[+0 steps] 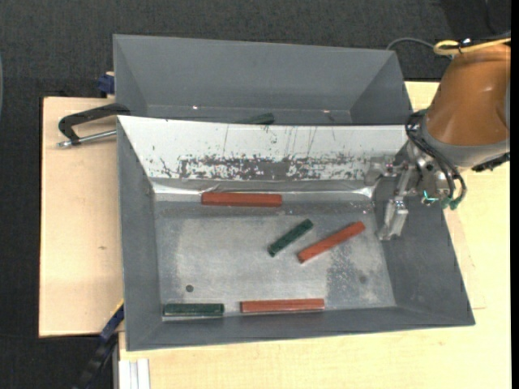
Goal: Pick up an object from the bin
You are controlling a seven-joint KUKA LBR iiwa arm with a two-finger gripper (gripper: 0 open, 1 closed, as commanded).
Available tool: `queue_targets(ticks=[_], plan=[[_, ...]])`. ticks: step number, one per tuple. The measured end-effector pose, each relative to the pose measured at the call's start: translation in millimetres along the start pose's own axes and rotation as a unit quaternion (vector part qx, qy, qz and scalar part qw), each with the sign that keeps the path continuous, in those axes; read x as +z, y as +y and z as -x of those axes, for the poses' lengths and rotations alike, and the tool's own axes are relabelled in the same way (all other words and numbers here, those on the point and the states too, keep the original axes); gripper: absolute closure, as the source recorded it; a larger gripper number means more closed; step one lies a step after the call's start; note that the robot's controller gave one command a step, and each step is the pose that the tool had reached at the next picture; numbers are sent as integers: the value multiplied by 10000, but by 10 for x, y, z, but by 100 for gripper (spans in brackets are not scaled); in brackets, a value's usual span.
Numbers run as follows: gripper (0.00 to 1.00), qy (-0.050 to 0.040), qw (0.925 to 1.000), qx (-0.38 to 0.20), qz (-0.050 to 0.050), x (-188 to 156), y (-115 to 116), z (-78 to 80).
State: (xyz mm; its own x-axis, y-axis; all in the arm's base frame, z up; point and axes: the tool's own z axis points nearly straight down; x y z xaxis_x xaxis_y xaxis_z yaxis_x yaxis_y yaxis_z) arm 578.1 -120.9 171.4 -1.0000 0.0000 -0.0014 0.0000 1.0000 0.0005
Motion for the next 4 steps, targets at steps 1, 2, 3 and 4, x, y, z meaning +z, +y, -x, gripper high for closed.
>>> queue_targets(ticks=[1,2,3,4], plan=[[0,-32,9999,-145,-11,487,438,-237],[0,5,9997,-229,3,627,574,-288],[0,8,9976,-689,12,469,449,-455],[0,-22,9987,-511,-12,593,602,-441]])
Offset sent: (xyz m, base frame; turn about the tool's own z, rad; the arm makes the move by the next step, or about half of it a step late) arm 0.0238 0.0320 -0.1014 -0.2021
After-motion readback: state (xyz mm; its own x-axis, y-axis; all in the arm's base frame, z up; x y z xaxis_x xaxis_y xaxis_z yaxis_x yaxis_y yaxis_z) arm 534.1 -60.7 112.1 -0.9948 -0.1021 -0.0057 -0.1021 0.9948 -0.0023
